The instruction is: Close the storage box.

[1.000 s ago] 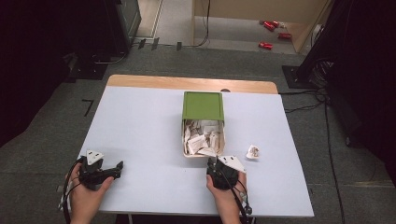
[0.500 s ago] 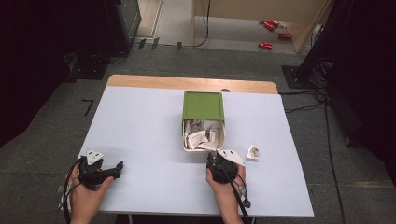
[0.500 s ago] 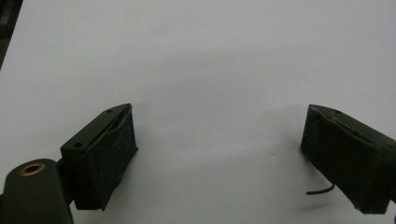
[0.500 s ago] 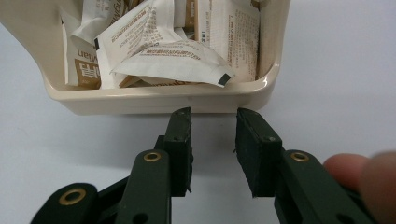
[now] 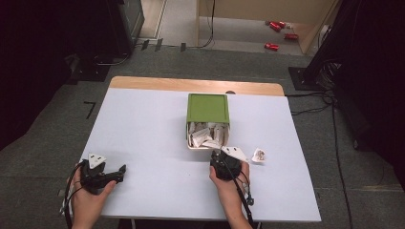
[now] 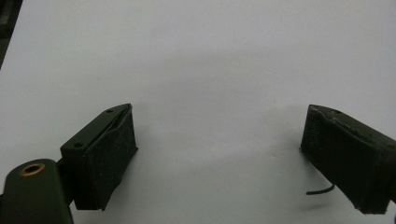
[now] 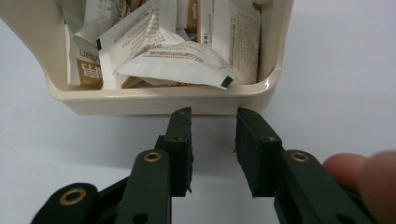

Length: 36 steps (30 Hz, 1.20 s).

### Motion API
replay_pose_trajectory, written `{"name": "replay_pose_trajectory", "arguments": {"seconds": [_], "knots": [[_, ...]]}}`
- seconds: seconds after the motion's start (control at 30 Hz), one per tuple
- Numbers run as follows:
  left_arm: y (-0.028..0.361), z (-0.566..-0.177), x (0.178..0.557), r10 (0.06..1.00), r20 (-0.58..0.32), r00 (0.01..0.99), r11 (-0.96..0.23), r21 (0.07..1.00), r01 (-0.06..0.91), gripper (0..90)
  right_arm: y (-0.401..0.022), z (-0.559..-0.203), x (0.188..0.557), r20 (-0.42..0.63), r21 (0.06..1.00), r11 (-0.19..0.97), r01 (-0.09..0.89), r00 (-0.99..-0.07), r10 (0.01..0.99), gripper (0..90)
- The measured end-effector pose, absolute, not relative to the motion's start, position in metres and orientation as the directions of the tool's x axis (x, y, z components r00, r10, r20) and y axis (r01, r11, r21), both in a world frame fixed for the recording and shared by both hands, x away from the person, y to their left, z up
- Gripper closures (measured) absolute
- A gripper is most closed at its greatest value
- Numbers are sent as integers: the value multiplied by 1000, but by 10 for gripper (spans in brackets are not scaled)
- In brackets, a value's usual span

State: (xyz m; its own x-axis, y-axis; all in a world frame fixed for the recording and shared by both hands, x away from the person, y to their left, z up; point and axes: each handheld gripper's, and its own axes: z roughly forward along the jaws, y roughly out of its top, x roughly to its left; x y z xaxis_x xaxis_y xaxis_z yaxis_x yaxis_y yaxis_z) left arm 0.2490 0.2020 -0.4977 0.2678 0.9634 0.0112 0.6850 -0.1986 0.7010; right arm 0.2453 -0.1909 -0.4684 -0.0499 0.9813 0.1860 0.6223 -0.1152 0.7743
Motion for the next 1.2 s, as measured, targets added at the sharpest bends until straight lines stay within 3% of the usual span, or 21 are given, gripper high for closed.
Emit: {"name": "replay_pose_trajectory", "arguments": {"seconds": [1.2], "knots": [[202,-498,249,963,12,268,-199,701,685,108,-195,-468,269,193,769,-132,625,-30,981,686]]}}
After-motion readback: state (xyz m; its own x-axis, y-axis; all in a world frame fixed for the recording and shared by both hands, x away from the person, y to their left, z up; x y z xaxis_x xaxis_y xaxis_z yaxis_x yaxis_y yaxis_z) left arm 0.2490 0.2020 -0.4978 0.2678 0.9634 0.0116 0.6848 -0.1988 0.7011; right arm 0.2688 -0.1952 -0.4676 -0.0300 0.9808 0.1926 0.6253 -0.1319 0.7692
